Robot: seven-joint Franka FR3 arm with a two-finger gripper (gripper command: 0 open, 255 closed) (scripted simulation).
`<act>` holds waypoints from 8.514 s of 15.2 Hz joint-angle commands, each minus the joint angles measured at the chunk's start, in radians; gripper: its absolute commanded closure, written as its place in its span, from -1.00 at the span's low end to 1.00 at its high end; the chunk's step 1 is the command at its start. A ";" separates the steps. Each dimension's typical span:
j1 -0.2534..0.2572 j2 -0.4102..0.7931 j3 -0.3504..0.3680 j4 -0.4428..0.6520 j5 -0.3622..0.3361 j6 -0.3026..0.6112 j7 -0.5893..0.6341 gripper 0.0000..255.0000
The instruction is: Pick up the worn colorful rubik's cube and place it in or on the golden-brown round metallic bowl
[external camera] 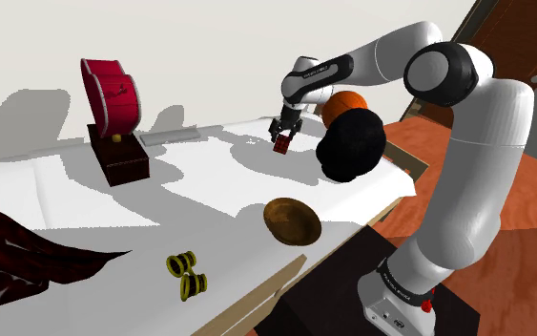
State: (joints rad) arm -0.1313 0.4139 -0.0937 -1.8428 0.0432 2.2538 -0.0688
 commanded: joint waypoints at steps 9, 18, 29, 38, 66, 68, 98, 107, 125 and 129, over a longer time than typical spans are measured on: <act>0.000 0.000 0.000 0.000 0.000 0.000 0.000 1.00; 0.002 -0.049 -0.003 0.028 -0.006 -0.077 0.004 1.00; 0.004 -0.109 -0.006 0.095 -0.014 -0.204 0.009 1.00; 0.048 -0.298 0.014 -0.105 -0.037 -0.191 0.079 1.00; 0.197 -0.859 0.166 -0.876 -0.003 0.018 0.310 -1.00; 0.192 -0.839 0.153 -0.931 -0.008 0.091 0.282 -1.00; 0.190 -0.785 0.150 -0.966 -0.010 0.181 0.275 1.00; 0.191 -0.892 0.146 -0.912 -0.010 0.018 0.274 1.00; 0.321 -1.093 0.300 -0.898 0.105 -0.189 0.468 1.00; 0.359 -1.096 0.350 -0.921 0.144 -0.167 0.523 1.00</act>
State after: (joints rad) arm 0.2229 -0.6853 0.2486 -2.7580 0.1811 2.0771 0.4468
